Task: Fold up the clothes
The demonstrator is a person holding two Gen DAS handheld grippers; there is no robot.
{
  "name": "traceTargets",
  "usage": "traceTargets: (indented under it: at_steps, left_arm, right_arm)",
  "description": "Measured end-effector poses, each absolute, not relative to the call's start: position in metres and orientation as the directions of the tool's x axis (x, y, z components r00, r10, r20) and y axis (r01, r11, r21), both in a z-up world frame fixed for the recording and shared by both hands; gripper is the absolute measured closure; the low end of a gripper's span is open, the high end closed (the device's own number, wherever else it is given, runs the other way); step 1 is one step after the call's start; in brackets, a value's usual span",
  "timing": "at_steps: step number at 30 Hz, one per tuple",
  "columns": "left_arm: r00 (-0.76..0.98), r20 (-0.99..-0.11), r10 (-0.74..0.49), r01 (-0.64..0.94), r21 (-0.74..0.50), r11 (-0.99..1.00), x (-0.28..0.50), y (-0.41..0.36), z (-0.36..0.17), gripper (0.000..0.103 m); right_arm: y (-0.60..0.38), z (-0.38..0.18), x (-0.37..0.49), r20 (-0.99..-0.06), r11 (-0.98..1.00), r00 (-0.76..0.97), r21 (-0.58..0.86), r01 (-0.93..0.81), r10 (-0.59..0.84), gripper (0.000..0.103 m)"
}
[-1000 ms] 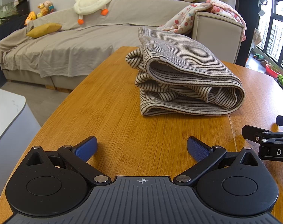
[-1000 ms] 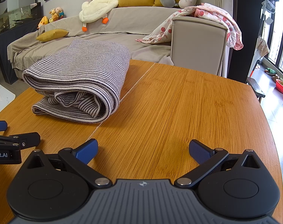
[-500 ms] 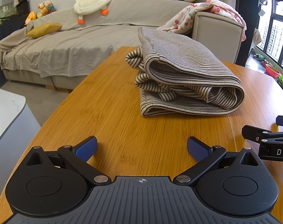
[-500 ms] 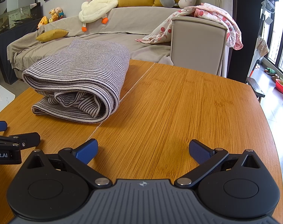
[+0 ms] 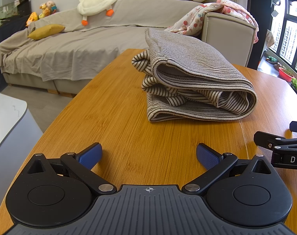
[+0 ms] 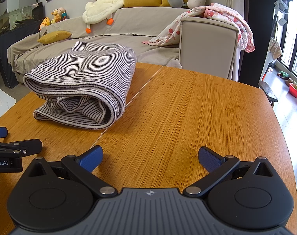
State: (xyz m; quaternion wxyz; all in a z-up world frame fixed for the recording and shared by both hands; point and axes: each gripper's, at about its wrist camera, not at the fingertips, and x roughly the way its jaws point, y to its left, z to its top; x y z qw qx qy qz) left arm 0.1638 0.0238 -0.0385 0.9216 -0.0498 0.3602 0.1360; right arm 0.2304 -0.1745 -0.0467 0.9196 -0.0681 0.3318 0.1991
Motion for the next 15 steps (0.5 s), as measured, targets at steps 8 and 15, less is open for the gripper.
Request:
traceTargets:
  at_steps: [8, 15]
  left_arm:
    - [0.704, -0.677, 0.214, -0.286, 0.006, 0.958, 0.1638, 0.0238, -0.0385, 0.0]
    - [0.713, -0.673, 0.198, -0.277, -0.01, 0.961, 0.1611, 0.0247, -0.0368, 0.0]
  right_arm:
    - [-0.1745, -0.0467, 0.2303, -0.637, 0.912, 0.701, 0.007, -0.411, 0.321, 0.0]
    - [-0.1745, -0.0467, 0.2305, -0.637, 0.911, 0.7, 0.007, -0.411, 0.321, 0.0]
